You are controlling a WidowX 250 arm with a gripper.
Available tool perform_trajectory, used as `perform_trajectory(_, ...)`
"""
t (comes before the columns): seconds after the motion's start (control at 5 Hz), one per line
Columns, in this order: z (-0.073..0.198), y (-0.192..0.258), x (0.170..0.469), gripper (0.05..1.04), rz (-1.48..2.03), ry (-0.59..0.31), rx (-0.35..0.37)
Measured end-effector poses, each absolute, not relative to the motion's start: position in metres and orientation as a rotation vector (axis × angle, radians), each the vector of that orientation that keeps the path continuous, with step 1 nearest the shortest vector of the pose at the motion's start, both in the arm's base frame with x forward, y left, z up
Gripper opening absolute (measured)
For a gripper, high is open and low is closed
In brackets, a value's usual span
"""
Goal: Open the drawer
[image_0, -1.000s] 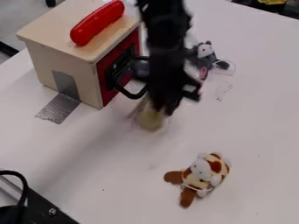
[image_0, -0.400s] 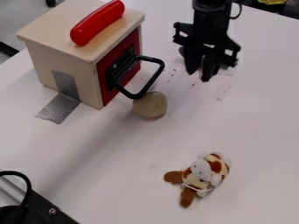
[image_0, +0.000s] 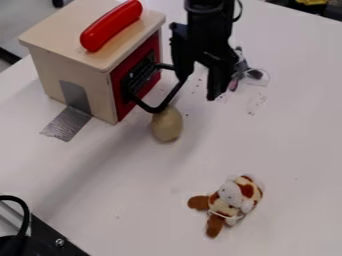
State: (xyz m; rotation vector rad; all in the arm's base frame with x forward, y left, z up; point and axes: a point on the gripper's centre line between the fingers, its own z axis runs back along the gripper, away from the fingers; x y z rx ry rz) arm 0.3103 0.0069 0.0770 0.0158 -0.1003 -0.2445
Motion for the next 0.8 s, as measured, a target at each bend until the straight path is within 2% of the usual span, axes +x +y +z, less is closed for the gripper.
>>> perform_trajectory(0.4, 0.064, 0.043, 0.294, 1.000, -0.251, -0.083, 0.023)
perform_trajectory(0.8, 0.044, 0.060, 0.277, 1.000, -0.286, -0.032, 0.039)
